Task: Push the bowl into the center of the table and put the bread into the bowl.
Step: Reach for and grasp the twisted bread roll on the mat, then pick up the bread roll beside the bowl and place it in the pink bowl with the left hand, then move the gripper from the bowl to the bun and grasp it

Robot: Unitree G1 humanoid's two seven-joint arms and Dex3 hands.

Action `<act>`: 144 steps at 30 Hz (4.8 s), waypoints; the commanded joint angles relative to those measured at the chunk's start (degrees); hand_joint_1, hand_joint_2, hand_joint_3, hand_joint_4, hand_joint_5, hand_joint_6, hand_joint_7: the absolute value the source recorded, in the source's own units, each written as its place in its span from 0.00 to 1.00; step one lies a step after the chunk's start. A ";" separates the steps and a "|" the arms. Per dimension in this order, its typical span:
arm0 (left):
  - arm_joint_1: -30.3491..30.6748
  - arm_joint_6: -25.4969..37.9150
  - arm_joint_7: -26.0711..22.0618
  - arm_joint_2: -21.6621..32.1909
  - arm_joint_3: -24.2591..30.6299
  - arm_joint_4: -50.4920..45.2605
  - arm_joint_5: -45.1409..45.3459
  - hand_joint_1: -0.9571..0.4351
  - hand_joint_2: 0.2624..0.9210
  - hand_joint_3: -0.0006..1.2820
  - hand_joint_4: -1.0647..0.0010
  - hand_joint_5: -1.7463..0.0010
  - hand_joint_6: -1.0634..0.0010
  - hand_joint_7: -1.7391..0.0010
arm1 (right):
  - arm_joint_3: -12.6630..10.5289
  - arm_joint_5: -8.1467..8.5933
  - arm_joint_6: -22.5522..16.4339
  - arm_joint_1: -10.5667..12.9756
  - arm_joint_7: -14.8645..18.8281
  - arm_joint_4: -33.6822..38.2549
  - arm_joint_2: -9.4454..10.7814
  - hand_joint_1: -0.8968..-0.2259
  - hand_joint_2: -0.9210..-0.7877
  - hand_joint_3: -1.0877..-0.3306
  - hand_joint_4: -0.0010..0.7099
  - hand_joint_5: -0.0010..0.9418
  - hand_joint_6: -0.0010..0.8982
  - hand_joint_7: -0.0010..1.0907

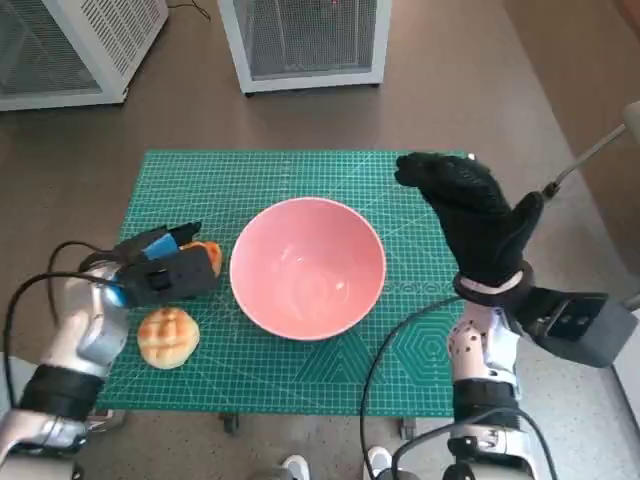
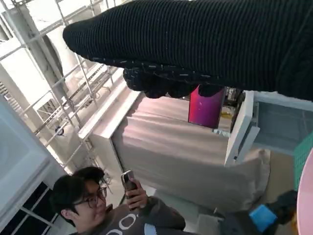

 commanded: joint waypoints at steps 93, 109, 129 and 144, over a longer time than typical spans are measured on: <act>10.12 -11.05 -7.97 -4.16 13.06 -46.69 -16.03 0.59 0.83 0.00 0.82 1.00 0.73 0.98 | 1.77 -0.01 1.78 4.78 -1.59 -3.70 -0.13 0.55 0.00 0.77 0.40 0.00 0.48 0.01; 22.15 -4.49 -12.52 2.68 29.86 -62.45 -22.73 0.55 0.81 0.00 0.87 1.00 0.77 0.99 | 1.87 -0.46 1.67 5.00 -1.98 -3.37 -0.02 0.56 0.00 0.77 0.42 0.01 0.49 0.01; 43.90 -5.17 -14.87 2.96 50.04 -71.68 -26.63 0.55 0.77 0.00 0.85 1.00 0.74 0.98 | 2.32 -0.15 1.97 5.46 -1.99 -3.62 0.16 0.56 0.00 0.78 0.43 0.01 0.50 0.01; 50.06 4.12 -16.58 4.60 44.82 -77.52 -18.82 0.58 0.72 0.00 0.80 0.99 0.70 0.98 | 2.29 0.01 2.90 5.05 -1.46 -3.12 -0.22 0.55 0.00 0.79 0.43 0.00 0.50 0.01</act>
